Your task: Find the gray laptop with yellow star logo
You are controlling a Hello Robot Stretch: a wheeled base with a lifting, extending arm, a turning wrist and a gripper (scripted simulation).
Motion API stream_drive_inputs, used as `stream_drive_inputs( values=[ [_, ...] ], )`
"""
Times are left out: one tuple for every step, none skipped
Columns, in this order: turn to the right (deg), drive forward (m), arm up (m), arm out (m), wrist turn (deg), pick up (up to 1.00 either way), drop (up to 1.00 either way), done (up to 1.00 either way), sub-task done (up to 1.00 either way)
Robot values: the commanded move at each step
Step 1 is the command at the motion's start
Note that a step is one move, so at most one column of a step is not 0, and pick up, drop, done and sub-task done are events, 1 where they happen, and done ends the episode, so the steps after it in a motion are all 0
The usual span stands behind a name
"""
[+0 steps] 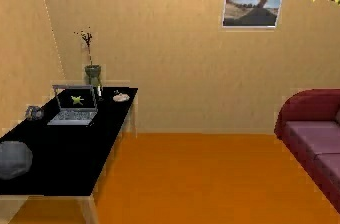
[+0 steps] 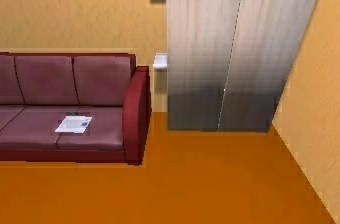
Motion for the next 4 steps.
stream_drive_inputs(
  values=[
    [3.0,0.0,0.0,0.0,0.0,0.0,0.0,0.0,0.0],
    [0.0,0.75,0.0,0.0,0.0,0.0,0.0,0.0,0.0],
    [-45.0,0.0,0.0,0.0,0.0,0.0,0.0,0.0,0.0],
    [0.0,0.0,0.0,0.0,0.0,0.0,0.0,1.0,0.0]
  ],
)
